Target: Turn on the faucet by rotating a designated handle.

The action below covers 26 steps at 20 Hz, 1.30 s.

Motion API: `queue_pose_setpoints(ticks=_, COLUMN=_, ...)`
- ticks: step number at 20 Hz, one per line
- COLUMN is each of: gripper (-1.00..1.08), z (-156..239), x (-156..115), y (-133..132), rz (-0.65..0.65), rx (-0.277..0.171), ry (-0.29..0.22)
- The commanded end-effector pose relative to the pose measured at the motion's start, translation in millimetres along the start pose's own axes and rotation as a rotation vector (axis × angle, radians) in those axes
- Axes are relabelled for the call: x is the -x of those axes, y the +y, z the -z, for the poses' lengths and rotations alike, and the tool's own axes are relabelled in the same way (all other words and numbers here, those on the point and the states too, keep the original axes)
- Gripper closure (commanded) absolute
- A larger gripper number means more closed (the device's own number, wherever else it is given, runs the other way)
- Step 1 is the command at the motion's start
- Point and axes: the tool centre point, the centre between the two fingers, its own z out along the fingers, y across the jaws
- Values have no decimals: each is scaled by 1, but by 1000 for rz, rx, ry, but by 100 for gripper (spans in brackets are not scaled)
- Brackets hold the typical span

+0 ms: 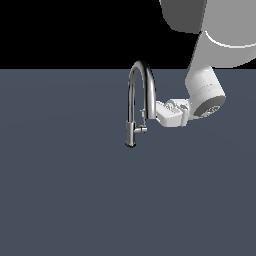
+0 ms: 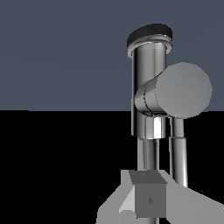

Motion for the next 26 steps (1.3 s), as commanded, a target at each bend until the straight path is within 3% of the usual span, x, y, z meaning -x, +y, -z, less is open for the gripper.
queue_pose_setpoints(ticks=1, gripper=108, z=0, x=2, y=6, rz=-1, rx=2, ry=-2)
queue_pose_setpoints(ticks=12, gripper=108, z=-7, x=4, y=19, rz=1, rx=8, ry=-5)
queue_pose_setpoints(ticks=26, gripper=108, z=-1, x=-15, y=63, rz=0, rx=3, ry=-2)
